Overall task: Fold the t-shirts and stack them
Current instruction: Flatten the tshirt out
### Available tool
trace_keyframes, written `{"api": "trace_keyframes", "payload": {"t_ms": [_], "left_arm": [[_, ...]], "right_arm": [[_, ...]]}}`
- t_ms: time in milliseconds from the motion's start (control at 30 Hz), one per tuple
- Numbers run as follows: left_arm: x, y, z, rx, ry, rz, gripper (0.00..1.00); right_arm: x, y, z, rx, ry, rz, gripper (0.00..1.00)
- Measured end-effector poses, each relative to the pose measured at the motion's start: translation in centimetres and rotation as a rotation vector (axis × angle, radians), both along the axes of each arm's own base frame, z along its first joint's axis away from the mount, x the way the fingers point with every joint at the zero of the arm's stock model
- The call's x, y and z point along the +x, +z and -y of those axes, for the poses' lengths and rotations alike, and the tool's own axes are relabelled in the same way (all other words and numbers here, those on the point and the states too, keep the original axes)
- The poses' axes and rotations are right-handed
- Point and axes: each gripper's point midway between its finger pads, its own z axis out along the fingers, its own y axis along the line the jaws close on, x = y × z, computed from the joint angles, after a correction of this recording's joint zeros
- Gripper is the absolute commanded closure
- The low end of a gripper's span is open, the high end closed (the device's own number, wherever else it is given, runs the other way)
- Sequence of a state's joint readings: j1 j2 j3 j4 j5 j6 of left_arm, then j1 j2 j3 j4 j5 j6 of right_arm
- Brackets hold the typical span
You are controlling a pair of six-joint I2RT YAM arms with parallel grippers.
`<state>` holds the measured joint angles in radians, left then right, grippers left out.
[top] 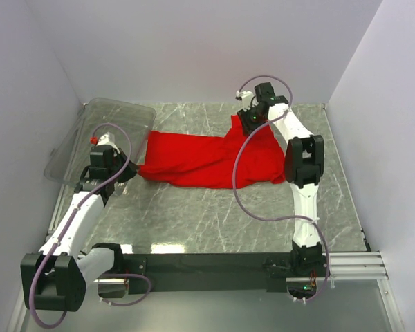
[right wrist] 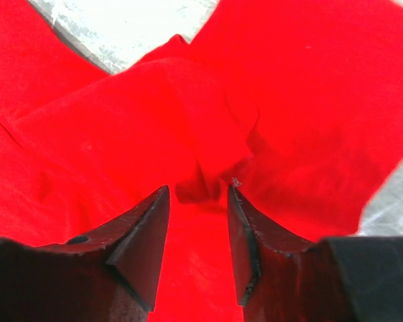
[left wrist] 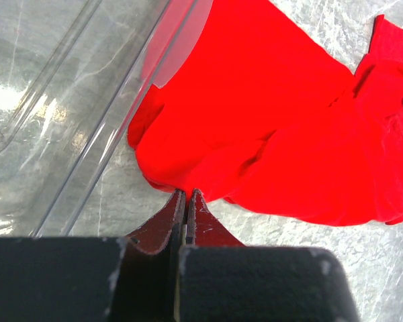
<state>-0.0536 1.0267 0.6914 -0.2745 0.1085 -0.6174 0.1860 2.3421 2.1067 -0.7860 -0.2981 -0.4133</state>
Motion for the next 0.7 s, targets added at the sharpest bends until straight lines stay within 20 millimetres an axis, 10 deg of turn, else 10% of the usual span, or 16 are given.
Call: {"api": "trace_keyframes", "payload": {"t_ms": [400,700], "left_arm": [[0.4,-0.1,0.1,-0.005,-0.006,0.005,0.99],[0.4,-0.2,0.2,-0.005,-0.006,0.001,0.99]], "right_arm": [[-1.6,0.2,5.9,-0.006,-0.036,-0.048,0.52],[-2.7,-1.9,4.6,0.031,0.006,-0.138,0.52]]}}
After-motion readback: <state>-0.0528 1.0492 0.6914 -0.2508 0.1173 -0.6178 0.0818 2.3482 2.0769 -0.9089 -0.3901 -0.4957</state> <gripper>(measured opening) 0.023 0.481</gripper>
